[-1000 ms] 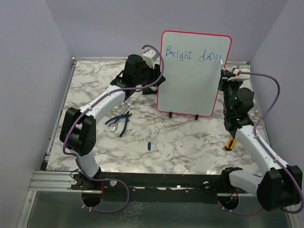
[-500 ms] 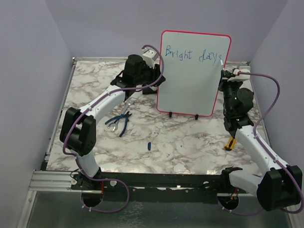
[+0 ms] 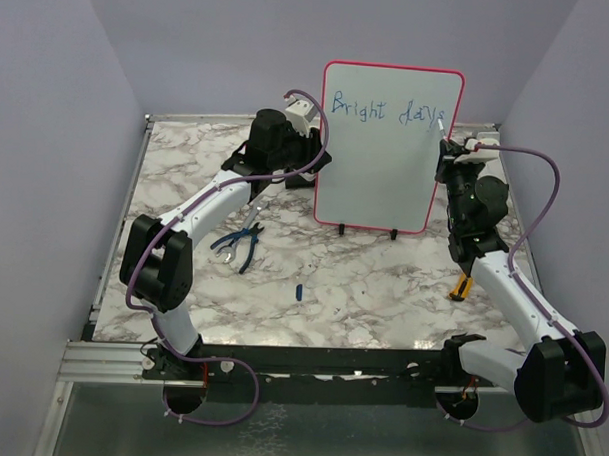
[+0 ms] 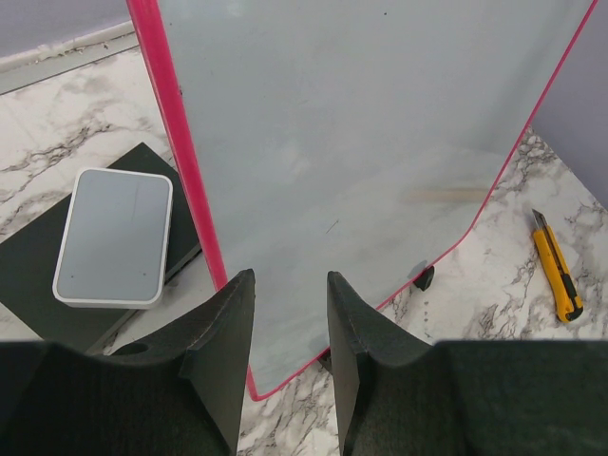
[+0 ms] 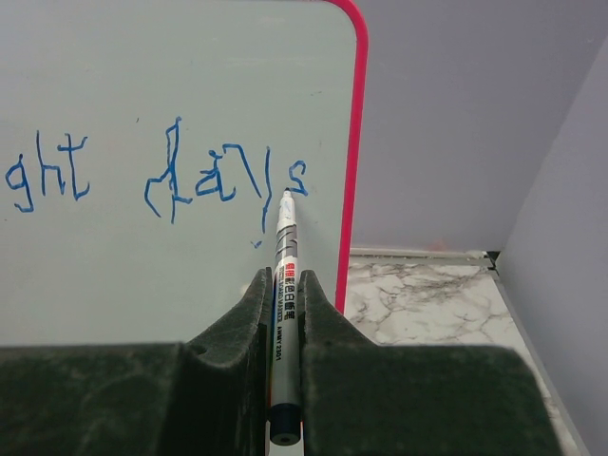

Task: Write a sentence on the whiteboard
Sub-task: Pick up the sentence from the whiteboard.

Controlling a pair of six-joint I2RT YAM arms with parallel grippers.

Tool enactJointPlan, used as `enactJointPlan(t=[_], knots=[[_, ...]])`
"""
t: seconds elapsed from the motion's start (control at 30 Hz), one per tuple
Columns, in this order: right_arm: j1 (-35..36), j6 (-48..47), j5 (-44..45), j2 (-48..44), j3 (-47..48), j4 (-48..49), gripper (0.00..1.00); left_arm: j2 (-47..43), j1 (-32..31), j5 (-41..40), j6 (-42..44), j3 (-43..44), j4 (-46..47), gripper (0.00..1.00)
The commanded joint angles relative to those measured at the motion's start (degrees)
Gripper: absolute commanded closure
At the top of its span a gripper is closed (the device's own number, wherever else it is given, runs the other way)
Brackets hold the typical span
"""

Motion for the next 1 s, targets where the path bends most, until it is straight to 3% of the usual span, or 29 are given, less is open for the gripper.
enactJointPlan(t=[0.0, 0.57, 0.97], knots=[[-0.22, -0.44, -0.58, -0.62, -0.83, -0.98, 0.99, -2.20, -0.31, -0.03, 0.32, -0.46, 0.28, 0.62], [-0.26, 5.01, -6.91, -12.68, -3.53, -8.48, 0.99, -3.63, -0.29, -1.36, 0.32, -0.18, -0.27, 0.54], [-0.21, 8.64, -13.22, -14.17, -2.55, -12.36, 0.99, -5.83, -0.05, -3.90, 1.23, 0.97, -2.30, 0.44]])
